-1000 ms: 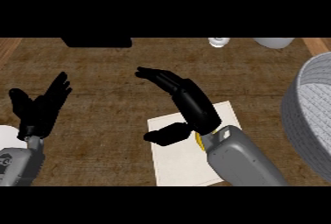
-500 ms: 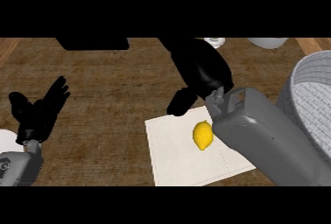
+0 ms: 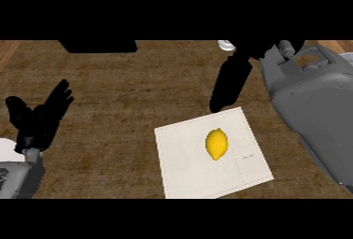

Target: Pick the lemon from the placemat and place it in the basket

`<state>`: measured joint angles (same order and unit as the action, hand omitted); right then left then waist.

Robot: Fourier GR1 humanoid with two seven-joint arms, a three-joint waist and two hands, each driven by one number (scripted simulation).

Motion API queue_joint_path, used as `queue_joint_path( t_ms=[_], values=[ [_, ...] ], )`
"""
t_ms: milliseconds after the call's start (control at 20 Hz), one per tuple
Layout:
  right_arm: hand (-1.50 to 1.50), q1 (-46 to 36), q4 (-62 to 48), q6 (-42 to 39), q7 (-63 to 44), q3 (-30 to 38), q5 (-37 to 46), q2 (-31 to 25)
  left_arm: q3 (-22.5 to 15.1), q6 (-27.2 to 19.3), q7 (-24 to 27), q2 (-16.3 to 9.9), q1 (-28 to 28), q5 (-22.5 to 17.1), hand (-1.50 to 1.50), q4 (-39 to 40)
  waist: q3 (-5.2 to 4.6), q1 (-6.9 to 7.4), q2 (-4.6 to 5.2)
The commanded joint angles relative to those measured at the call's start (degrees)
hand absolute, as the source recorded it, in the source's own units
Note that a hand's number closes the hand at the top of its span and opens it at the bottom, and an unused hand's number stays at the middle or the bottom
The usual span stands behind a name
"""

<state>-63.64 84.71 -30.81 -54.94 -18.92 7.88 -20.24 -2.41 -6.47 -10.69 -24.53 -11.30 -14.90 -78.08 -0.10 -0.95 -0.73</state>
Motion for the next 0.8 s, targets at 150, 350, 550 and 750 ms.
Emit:
queue_joint_path(
  t_ms=[150, 350, 550, 750],
  values=[
    [-1.5, 0.62, 5.13, -10.95, -12.8, 7.21, -17.13, -5.37, 2.02, 2.29, 3.27, -0.53, 1.37, -0.27, 0.0, 2.96, 0.03, -0.53, 0.09],
    [-1.5, 9.3, 15.04, -6.34, -13.84, 7.21, -20.78, -7.72, 1.6, 0.7, -2.22, 0.04, -0.92, -0.12, 0.0, -1.64, 0.1, -0.19, 0.16],
    [-1.5, 20.34, 27.34, -2.48, -10.23, 10.27, -19.46, -12.1, 0.63, -0.38, -0.47, 1.74, 2.39, 1.76, 0.0, -3.4, 0.14, -0.28, 0.15],
    [-1.5, 28.69, 30.3, -1.06, -4.02, 9.44, -13.1, -10.42, 2.54, 2.25, 0.68, 1.03, -0.08, 1.83, 0.0, 0.38, 0.11, 0.4, 0.61]
  ],
)
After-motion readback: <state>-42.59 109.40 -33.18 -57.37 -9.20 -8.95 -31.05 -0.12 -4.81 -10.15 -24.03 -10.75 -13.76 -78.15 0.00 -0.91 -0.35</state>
